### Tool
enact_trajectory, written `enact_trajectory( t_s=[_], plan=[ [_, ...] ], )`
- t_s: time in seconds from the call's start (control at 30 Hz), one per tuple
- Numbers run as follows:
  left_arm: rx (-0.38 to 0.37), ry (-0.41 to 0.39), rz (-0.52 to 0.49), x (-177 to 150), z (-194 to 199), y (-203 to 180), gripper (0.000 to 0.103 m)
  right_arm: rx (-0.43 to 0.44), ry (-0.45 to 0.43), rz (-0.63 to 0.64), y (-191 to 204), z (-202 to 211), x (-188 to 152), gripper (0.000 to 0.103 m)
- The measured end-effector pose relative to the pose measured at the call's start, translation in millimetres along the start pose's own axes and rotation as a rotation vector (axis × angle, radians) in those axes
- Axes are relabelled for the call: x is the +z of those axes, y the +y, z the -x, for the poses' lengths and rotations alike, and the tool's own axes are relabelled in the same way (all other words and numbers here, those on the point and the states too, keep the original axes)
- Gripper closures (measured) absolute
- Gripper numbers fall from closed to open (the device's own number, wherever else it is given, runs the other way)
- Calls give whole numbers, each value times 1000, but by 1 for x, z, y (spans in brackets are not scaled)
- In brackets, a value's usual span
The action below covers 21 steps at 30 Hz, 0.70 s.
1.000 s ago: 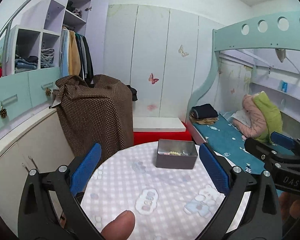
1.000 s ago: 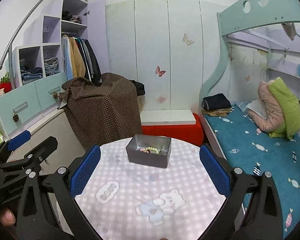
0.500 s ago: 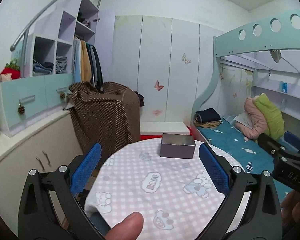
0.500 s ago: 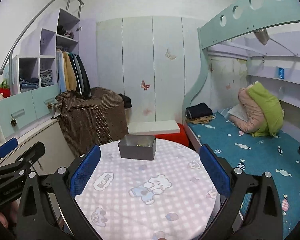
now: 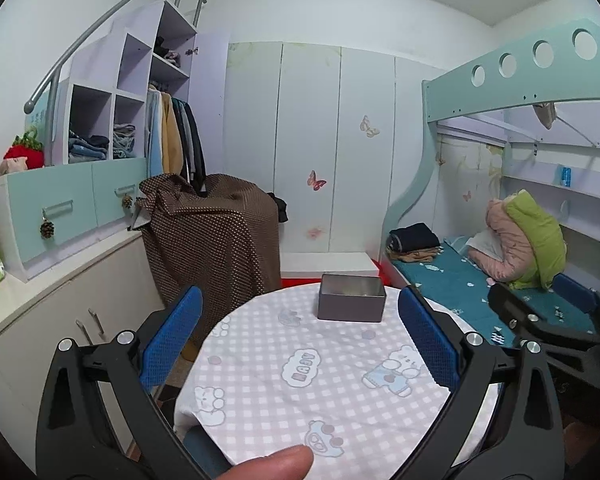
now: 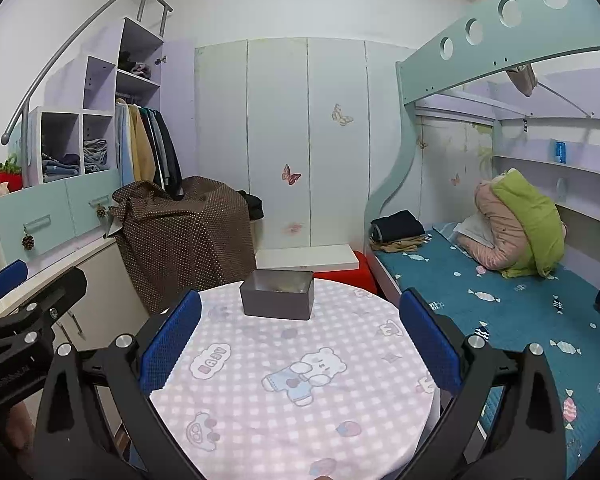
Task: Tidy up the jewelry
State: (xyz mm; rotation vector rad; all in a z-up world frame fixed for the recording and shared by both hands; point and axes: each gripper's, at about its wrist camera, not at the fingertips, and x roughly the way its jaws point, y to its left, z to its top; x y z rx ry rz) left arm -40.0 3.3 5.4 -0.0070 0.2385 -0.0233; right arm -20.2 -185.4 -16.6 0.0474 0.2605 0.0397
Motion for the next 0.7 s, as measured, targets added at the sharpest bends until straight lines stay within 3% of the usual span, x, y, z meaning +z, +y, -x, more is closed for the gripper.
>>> enact_trajectory(
  t_s=[0.37,0.7],
  plan=[
    [-23,-13,26,2,2,5,5,3,12,6,-3,-1,-4,8],
    [4,-5,24,2,1,3,5,4,12,11,-2,1,-5,8]
  ],
)
